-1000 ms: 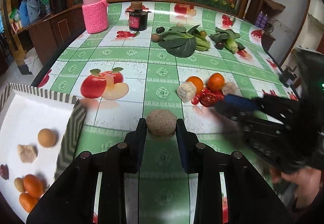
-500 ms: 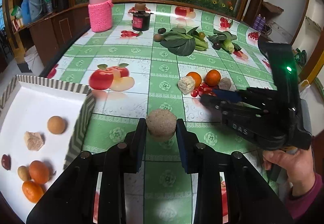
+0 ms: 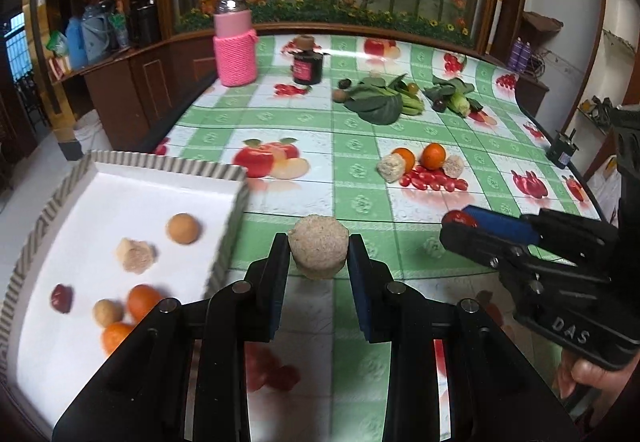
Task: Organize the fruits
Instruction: 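Carry the red date and tan ball into the white tray and open both grippers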
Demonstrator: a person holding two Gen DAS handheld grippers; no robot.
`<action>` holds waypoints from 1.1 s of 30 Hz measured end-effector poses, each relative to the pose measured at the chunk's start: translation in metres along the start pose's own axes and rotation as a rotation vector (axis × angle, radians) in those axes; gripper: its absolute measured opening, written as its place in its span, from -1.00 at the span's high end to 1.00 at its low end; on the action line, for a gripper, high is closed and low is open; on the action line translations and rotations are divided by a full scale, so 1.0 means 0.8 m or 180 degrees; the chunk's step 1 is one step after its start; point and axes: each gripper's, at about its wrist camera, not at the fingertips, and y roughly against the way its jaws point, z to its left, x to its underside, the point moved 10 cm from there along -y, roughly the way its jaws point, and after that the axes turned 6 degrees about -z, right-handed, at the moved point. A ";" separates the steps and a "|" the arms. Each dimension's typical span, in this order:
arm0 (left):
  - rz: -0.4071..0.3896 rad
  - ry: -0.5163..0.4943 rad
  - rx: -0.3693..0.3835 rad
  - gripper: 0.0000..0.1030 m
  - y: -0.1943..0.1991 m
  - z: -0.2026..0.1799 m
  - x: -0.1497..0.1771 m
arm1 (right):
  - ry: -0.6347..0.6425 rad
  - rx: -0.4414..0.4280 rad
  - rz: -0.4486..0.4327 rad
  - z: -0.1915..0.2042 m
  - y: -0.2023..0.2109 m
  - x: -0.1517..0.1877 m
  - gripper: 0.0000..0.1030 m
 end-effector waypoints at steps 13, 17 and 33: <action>-0.0258 0.0178 -0.0417 0.45 0.065 0.096 0.009 | 0.0231 -0.0375 -0.0011 0.112 -0.009 -0.001 0.54; -0.0274 0.0261 -0.0550 0.45 0.076 0.131 0.017 | 0.0344 -0.0473 0.0024 0.144 -0.020 -0.003 0.54; -0.0131 0.0572 -0.0833 0.45 0.094 0.230 0.069 | 0.0696 -0.0729 0.0282 0.224 -0.061 0.012 0.54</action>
